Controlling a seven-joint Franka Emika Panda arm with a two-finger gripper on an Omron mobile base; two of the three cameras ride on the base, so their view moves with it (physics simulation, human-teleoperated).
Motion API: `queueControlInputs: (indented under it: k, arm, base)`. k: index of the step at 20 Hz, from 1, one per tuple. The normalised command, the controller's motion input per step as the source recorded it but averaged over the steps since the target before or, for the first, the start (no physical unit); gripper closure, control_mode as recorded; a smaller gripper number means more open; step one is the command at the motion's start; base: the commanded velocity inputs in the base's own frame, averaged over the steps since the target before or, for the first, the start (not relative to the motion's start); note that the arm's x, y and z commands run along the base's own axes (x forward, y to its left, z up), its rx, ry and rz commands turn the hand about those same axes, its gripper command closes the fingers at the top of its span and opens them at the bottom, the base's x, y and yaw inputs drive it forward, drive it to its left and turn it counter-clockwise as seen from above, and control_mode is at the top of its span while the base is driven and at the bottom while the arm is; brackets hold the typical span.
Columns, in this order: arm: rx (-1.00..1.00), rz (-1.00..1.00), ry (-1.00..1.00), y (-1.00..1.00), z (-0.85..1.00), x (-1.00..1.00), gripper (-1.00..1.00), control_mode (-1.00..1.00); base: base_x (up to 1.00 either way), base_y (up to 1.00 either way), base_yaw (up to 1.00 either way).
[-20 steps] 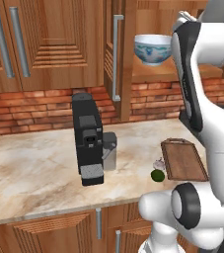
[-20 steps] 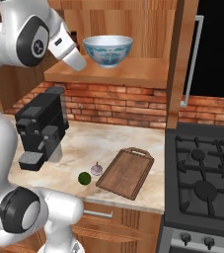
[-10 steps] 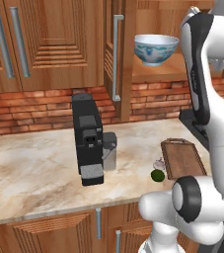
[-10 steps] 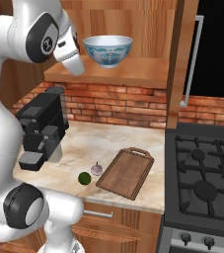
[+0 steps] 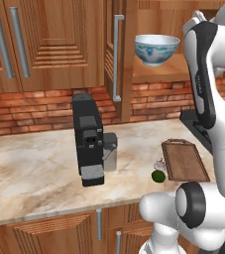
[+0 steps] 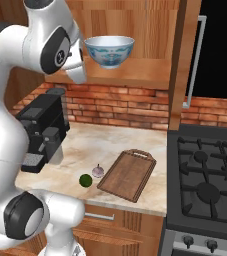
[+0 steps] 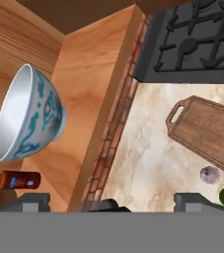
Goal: Open the cabinet. Place the bowl and condiment on the counter. Then place the lime and garlic on the cutting board.
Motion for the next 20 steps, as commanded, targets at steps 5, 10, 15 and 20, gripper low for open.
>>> queueControlInputs:
  k: [5,10,15,20]
  arm:
    - [0.04,-0.01,0.0,-0.04,-0.08,0.36,-1.0,-1.0]
    - [0.02,0.0,0.01,-0.05,-0.04,0.41,-1.0,-1.0]
    - [0.02,0.0,0.07,-0.11,0.14,0.41,-1.0,-1.0]
    - [0.03,0.0,0.05,-0.11,0.12,0.39,-1.0,-1.0]
  base:
    - [0.0,0.0,0.0]
    - [0.0,0.0,0.0]
    - [0.0,0.0,0.0]
    - [0.0,0.0,0.0]
